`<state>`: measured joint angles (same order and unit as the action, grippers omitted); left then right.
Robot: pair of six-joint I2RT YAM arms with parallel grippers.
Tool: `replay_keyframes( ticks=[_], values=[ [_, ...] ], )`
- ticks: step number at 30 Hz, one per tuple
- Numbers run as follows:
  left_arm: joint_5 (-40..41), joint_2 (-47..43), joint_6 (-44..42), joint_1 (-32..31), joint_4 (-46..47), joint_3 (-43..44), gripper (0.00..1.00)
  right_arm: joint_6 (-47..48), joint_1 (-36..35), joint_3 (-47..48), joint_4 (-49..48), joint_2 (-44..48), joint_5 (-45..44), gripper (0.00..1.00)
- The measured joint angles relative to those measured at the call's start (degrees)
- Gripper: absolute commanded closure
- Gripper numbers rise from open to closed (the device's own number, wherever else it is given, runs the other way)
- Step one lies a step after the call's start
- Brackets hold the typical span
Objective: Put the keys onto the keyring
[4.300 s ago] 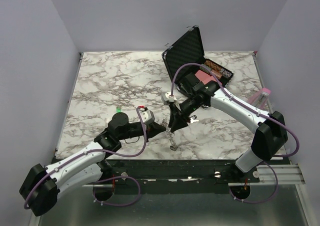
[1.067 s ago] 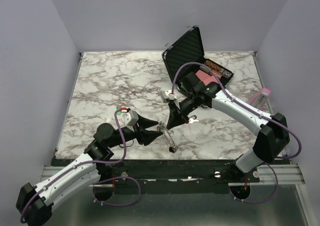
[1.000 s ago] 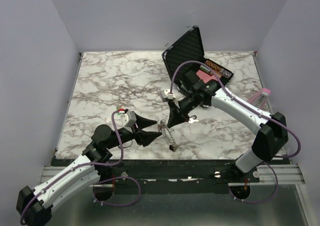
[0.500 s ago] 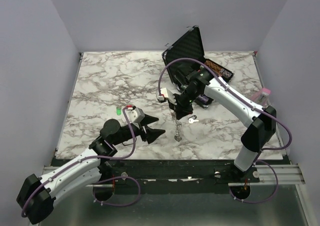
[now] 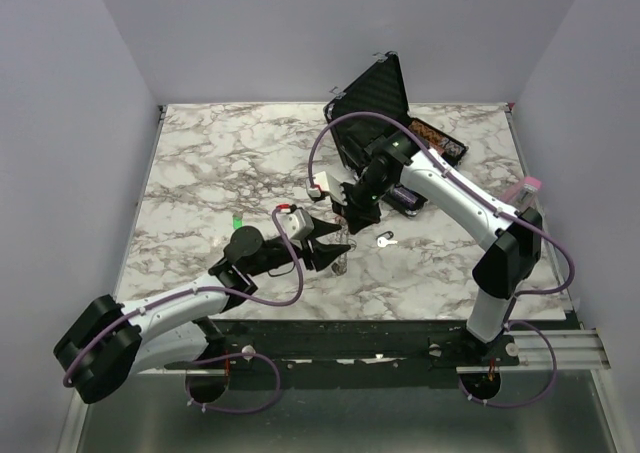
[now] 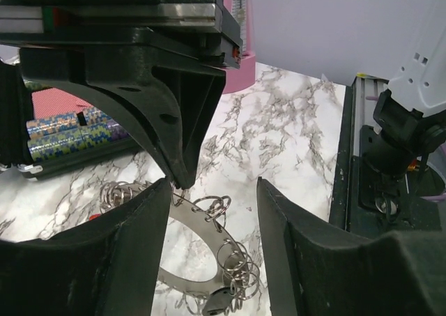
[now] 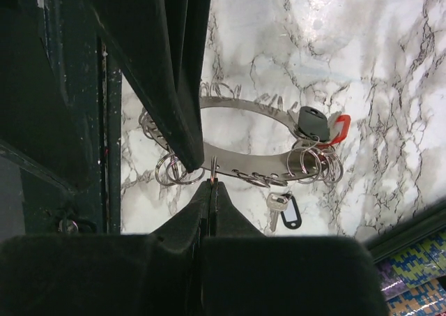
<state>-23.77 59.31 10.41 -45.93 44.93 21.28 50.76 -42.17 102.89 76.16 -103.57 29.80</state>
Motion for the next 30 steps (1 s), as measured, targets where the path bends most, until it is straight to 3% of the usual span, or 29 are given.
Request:
replay_keyframes(
  ticks=[11, 18, 30],
  values=[
    [0.1, 2.1, -3.9, -0.4, 1.0, 0.3, 0.48, -0.4, 0.0, 0.2, 0.2, 0.0, 0.1, 0.97],
    [0.1, 2.1, -6.1, -0.6, 0.9, 0.4, 0.47, -0.4, -0.1, 0.2, 0.2, 0.0, 1.3, 0.97],
    [0.0, 0.0, -6.1, -0.6, 10.1, -6.0, 0.46, -0.4, -0.1, 0.2, 0.2, 0.0, 5.4, 0.97]
  ],
)
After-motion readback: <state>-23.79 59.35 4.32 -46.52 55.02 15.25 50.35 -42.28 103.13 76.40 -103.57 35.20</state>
